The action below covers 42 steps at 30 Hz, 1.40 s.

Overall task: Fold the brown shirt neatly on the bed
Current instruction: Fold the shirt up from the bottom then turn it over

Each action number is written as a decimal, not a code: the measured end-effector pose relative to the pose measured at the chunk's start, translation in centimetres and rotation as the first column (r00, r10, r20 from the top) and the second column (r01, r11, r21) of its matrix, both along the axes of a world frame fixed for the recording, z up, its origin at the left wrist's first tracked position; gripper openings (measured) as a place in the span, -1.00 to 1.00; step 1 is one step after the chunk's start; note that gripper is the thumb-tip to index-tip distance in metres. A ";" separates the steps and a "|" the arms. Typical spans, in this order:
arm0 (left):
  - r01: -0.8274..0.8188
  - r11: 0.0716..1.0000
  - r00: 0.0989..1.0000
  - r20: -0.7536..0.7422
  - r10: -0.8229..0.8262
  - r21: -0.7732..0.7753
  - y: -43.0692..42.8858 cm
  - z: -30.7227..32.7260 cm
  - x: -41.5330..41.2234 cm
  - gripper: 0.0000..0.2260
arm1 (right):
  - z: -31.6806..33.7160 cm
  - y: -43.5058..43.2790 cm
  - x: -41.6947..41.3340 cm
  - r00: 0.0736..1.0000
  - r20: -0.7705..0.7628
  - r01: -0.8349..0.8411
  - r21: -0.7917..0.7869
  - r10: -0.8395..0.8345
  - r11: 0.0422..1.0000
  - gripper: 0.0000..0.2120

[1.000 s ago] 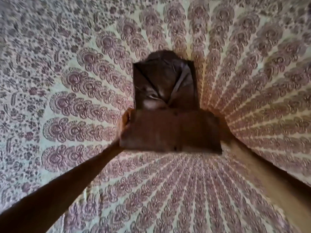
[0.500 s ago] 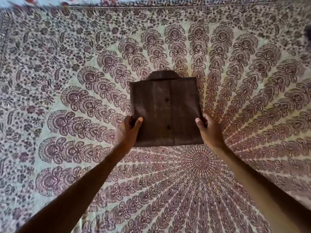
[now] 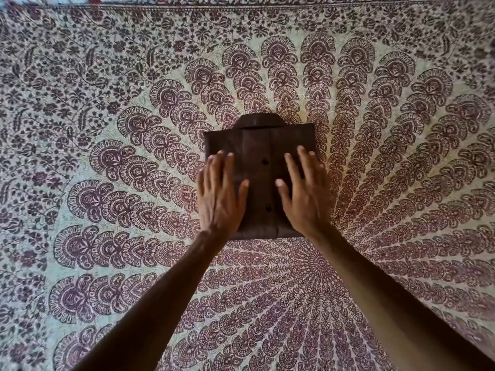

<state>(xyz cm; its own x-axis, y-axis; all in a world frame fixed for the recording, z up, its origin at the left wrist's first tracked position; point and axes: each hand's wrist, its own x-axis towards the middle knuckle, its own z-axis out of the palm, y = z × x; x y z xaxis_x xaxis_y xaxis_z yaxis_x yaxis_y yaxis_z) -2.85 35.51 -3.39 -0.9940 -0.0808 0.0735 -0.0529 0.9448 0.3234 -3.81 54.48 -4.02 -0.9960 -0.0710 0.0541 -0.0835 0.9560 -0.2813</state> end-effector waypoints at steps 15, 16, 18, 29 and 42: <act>-0.037 0.996 0.988 0.154 0.024 0.078 -0.6 -3.6 -2.7 -0.36 | -2.5 -0.3 -2.0 0.988 0.131 0.075 0.047 -0.081 0.996 -0.32; -0.129 0.984 0.982 0.153 0.109 0.126 -0.6 -3.2 -2.5 -0.37 | -1.9 -0.1 -1.8 0.971 0.110 0.213 0.003 -0.212 0.977 -0.28; -0.371 0.896 0.925 0.184 0.333 0.243 -0.5 -2.2 -1.7 -0.38 | -1.2 0.7 -1.3 0.879 0.140 0.471 -0.097 -0.456 0.877 -0.19; -0.565 0.650 0.778 0.590 0.215 0.509 -2.4 1.7 0.2 -0.60 | 1.3 3.9 -0.5 0.644 0.726 0.713 -0.456 -0.240 0.533 -0.64; -0.703 0.397 0.682 0.718 0.140 0.590 -3.1 2.7 29.5 -0.60 | 6.0 3.3 30.3 0.548 0.835 0.761 -0.471 -0.052 0.446 -0.79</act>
<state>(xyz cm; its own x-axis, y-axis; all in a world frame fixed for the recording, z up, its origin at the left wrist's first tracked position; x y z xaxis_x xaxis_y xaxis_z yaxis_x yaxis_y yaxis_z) 26.63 32.44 -0.67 -0.6355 -0.2384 -0.7344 -0.7659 0.0745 0.6386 26.49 57.82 1.95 -0.6183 0.0682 -0.7830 0.7796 0.1793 -0.6000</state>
